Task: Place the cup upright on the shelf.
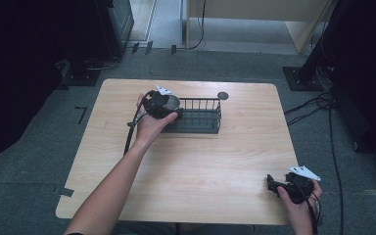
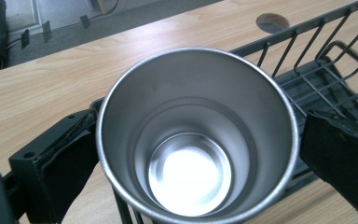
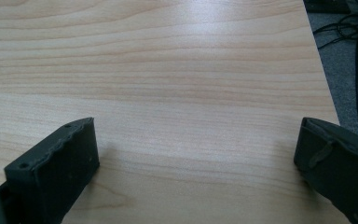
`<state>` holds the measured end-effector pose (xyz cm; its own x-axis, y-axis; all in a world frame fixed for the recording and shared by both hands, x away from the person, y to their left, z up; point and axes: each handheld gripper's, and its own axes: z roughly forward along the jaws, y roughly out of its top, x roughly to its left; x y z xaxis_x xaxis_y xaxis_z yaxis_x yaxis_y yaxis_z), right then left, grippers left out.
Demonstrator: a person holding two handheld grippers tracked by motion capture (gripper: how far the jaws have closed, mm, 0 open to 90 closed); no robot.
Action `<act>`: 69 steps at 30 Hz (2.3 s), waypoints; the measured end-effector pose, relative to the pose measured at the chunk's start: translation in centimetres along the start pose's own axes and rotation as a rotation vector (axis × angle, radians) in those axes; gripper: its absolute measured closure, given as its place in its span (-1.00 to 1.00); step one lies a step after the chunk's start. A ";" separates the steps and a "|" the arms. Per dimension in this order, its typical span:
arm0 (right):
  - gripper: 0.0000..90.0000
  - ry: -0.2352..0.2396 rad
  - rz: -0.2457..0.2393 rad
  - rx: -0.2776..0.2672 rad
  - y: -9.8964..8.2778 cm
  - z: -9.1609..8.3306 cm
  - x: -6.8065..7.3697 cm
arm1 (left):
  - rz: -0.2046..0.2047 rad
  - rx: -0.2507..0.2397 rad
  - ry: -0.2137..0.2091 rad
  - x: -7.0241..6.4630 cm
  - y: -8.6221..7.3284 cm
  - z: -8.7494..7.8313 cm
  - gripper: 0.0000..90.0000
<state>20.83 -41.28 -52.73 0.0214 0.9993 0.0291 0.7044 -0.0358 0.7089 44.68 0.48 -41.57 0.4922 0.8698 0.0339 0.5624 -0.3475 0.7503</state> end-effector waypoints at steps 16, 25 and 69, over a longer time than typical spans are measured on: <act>-1.00 0.000 0.001 0.000 0.0 0.0 0.0 | 0.005 -0.034 -0.032 0.5 0.0 -3.9 -1.00; -1.00 0.000 0.001 0.000 0.0 0.0 0.0 | -0.010 -0.054 -0.029 1.3 -1.5 -5.4 -1.00; -1.00 0.000 0.001 0.000 0.0 0.0 0.0 | -0.214 -0.018 0.063 8.3 -14.7 -9.4 -1.00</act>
<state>20.84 -41.28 -52.73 0.0223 0.9993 0.0296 0.7041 -0.0367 0.7091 34.25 16.08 -46.13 0.3201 0.9434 -0.0869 0.6376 -0.1467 0.7562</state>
